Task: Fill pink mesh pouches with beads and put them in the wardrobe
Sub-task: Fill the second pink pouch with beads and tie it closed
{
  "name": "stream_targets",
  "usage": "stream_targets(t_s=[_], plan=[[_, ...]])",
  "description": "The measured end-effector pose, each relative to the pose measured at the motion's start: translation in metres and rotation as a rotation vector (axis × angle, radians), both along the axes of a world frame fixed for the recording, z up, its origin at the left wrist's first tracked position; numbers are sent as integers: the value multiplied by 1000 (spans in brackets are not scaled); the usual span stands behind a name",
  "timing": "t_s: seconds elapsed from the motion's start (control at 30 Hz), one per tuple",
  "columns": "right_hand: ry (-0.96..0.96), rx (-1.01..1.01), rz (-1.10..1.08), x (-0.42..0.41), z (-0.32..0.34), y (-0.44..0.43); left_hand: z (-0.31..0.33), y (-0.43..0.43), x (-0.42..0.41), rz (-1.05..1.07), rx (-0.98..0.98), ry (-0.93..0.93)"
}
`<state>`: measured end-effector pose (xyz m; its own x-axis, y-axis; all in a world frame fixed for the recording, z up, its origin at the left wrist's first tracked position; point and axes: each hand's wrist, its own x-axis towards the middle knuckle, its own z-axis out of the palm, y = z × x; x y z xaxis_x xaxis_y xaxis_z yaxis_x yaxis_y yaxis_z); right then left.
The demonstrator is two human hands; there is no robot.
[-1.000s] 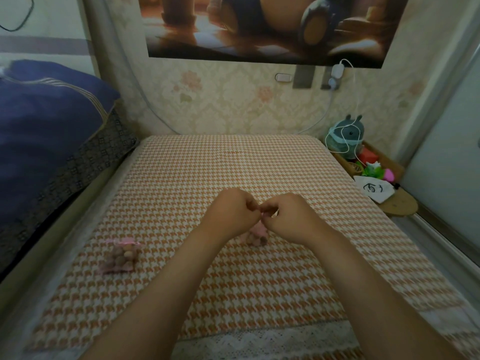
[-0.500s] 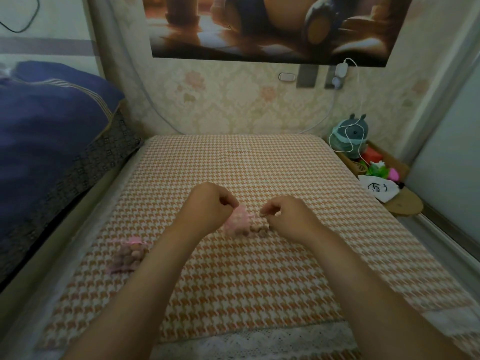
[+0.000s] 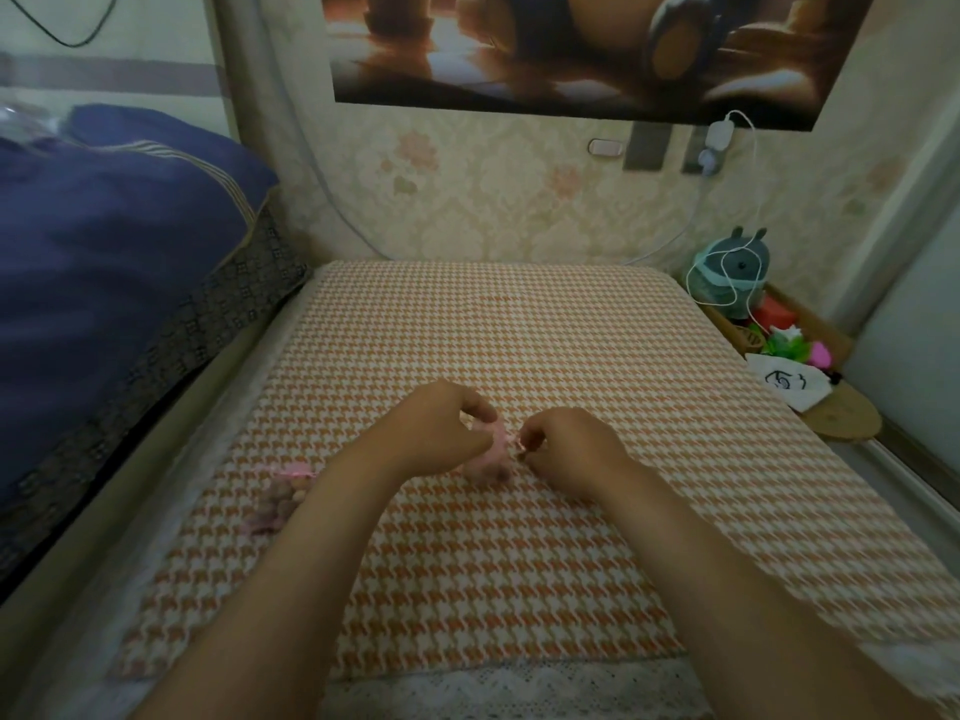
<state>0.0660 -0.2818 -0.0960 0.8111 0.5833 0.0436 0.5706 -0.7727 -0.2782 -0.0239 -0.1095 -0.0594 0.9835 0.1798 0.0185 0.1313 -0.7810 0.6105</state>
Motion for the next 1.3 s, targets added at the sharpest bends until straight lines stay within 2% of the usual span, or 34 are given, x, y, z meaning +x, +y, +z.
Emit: stream_targets(t_s=[0.17,0.3,0.4,0.57,0.87,1.1,1.3], plan=[[-25,53,-19,0,0,2,1,2,-3,-43,-61,-32],[1,437,-90,-6,23,9,2,4,-4,-42,-85,-49],[-18,591,39,-17,39,14,0,6,-3,-44,-106,-56],[-98,420,211,-30,34,15,-6,9,0,-43,-142,-89],[-143,138,228,-21,35,7,-13,6,4,0,-156,-130],[-113,316,101,-3,38,-9,-14,-8,11,21,-144,-167],[30,6,-10,5,14,-16,-14,-6,10,38,-76,-174]])
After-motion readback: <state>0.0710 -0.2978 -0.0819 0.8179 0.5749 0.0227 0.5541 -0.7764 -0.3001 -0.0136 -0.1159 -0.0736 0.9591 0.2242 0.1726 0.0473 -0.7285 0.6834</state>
